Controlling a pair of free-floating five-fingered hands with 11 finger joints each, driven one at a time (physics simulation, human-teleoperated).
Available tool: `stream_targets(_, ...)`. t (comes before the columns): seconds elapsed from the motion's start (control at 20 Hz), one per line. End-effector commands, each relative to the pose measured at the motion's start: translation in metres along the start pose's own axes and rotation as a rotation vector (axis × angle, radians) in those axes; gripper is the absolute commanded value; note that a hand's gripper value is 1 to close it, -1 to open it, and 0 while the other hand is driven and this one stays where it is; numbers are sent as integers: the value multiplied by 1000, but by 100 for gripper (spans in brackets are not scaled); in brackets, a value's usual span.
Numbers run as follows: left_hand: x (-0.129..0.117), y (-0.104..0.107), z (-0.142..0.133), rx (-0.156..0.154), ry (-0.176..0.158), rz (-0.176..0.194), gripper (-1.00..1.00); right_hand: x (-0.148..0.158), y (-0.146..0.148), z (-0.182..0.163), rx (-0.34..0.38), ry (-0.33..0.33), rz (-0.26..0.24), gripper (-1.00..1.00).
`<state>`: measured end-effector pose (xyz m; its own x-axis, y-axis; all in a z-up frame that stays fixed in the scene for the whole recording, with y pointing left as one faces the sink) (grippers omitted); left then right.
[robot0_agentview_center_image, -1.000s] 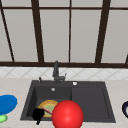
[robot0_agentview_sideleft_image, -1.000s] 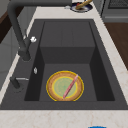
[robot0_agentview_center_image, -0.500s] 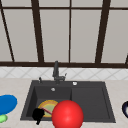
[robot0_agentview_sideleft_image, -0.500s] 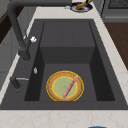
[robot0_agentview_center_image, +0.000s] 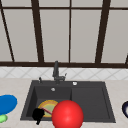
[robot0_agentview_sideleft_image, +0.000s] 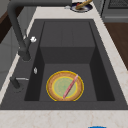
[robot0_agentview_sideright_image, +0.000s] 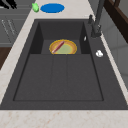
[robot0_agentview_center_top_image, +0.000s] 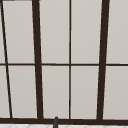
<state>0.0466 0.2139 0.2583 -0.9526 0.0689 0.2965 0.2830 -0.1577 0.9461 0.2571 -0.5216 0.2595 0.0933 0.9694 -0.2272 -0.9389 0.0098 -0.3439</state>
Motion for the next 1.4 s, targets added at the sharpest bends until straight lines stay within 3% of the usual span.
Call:
stream_targets(0.0, 0, 0, 0, 0, 0, 0, 0, -12, -15, -2, -37, -17, -45, -100)
stream_targets(0.2, 0, 0, 0, 0, 0, 0, 0, -13, -25, -44, -35, -28, -62, -100)
stream_targets(0.55, 0, 0, 0, 0, 0, 0, 0, -11, -43, -88, -52, -34, -98, -100)
stream_targets(0.85, 0, 0, 0, 0, 0, 0, 0, -8, -50, -101, -198, 18, -118, -100)
stream_targets(1.05, 0, 0, 0, 0, 0, 0, 0, -10, -38, -141, -217, 29, -132, -100)
stream_targets(1.2, 0, 0, 0, 0, 0, 0, 0, -16, -38, -162, -182, 30, -118, -100)
stream_targets(1.35, 0, 0, 0, 0, 0, 0, 0, -21, -35, -171, -200, -1, -145, -100)
